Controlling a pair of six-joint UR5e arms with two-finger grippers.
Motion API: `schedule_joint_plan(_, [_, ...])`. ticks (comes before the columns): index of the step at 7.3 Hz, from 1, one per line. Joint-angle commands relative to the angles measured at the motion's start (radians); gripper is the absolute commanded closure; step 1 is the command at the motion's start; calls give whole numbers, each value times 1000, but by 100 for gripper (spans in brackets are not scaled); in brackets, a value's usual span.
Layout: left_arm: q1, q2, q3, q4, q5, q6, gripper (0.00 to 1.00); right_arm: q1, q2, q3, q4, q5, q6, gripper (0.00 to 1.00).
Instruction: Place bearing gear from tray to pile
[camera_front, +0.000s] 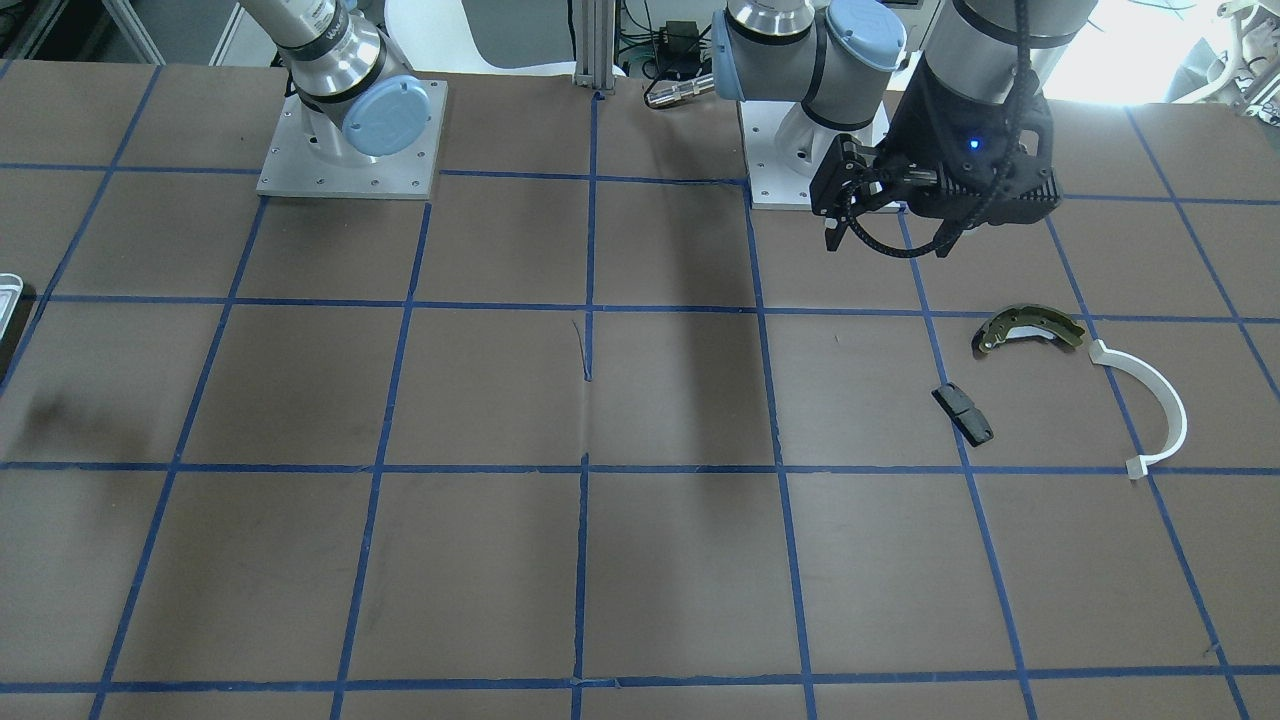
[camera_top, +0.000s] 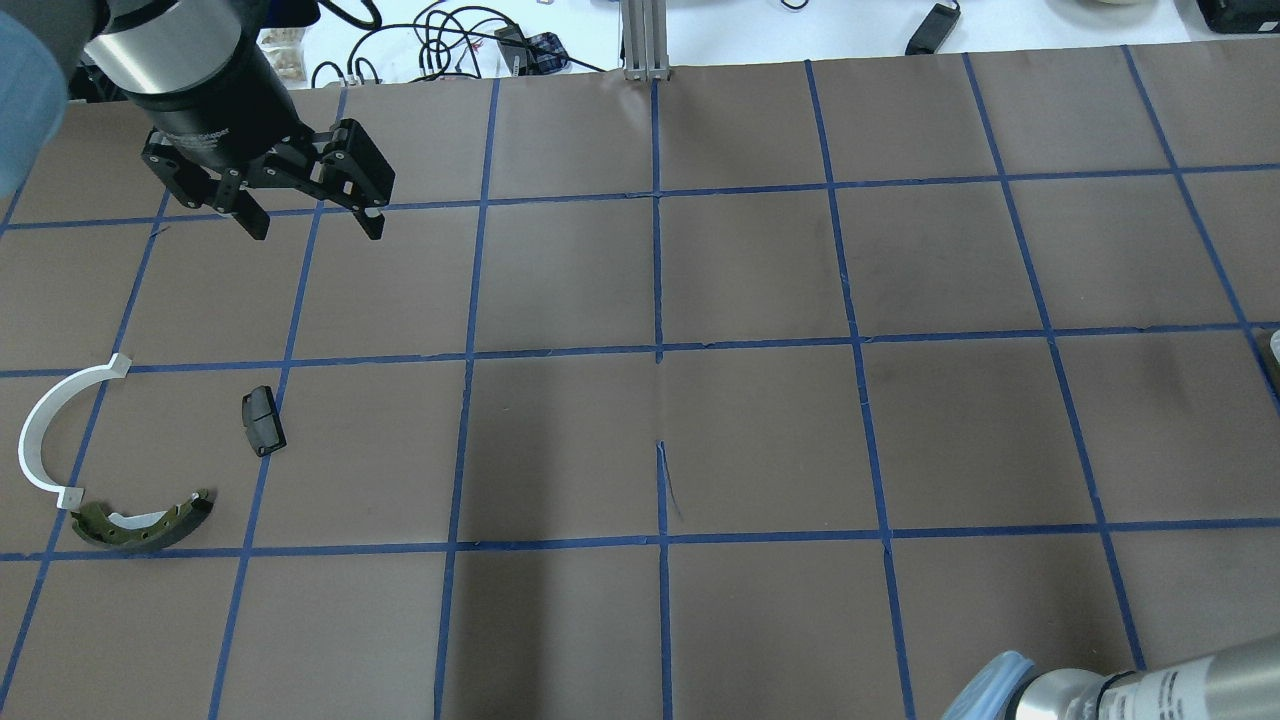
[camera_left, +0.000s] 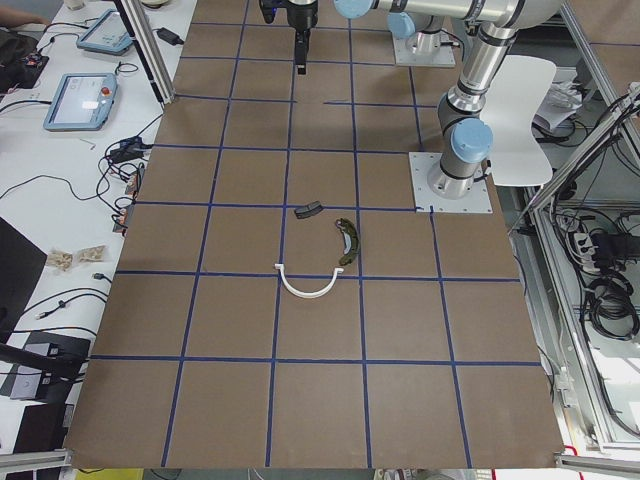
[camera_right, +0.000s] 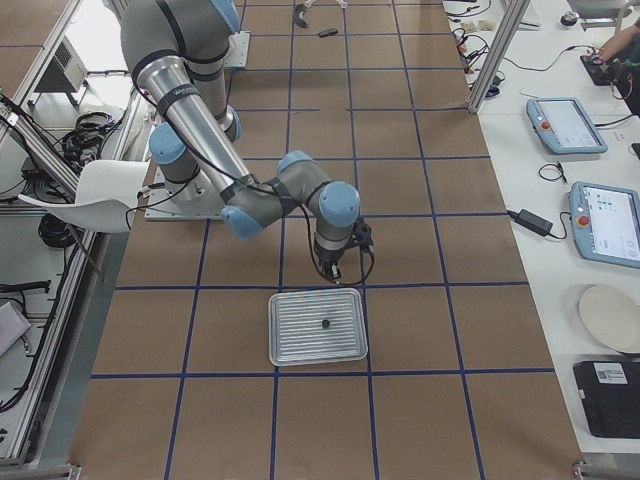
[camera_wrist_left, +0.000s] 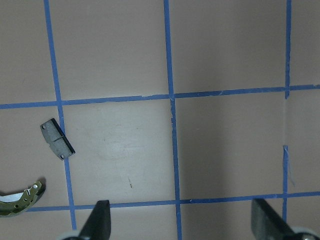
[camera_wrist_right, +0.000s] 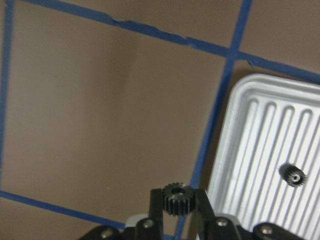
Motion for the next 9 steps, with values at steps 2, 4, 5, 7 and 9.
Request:
schedule_joint_plan(2, [0, 0, 0, 0, 0, 0, 0, 436, -125, 13, 138, 4, 630, 100])
schedule_joint_plan(4, [0, 2, 0, 0, 0, 0, 0, 717, -102, 13, 102, 3, 1031, 100])
schedule_joint_plan(5, [0, 2, -1, 0, 0, 0, 0, 828, -49, 13, 4, 16, 1218, 99])
schedule_joint_plan(7, [0, 2, -1, 0, 0, 0, 0, 1041, 101, -14, -250, 56, 1598, 98])
schedule_joint_plan(9, [0, 2, -1, 0, 0, 0, 0, 1139, 172, -97, -271, 130, 1860, 97])
